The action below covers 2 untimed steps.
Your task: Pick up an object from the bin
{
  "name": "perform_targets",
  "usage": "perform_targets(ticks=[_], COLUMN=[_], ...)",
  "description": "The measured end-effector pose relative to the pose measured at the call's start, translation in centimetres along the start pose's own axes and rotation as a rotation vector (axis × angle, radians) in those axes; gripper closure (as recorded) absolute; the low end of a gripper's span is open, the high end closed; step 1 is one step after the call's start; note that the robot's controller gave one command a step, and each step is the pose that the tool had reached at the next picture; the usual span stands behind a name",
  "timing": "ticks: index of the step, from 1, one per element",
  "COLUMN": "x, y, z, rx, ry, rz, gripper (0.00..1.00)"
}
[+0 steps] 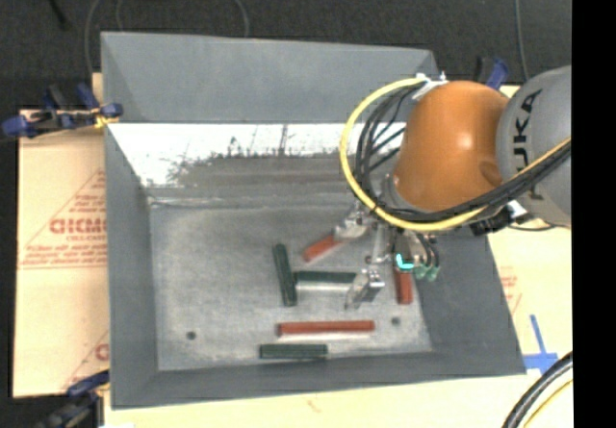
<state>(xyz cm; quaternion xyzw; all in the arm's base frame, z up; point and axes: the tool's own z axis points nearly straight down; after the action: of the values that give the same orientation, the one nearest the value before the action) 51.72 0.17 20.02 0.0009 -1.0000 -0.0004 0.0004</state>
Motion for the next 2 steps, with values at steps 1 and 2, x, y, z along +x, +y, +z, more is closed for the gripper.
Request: perform_targets(ticks=[1,2], x=[-0.04,-0.80], y=[-0.01,-0.20], z=[-0.11,-0.16], rx=[0.000,0.002], ry=[-0.002,-0.005], rz=[0.000,-0.117], gripper=[0.00,0.00])
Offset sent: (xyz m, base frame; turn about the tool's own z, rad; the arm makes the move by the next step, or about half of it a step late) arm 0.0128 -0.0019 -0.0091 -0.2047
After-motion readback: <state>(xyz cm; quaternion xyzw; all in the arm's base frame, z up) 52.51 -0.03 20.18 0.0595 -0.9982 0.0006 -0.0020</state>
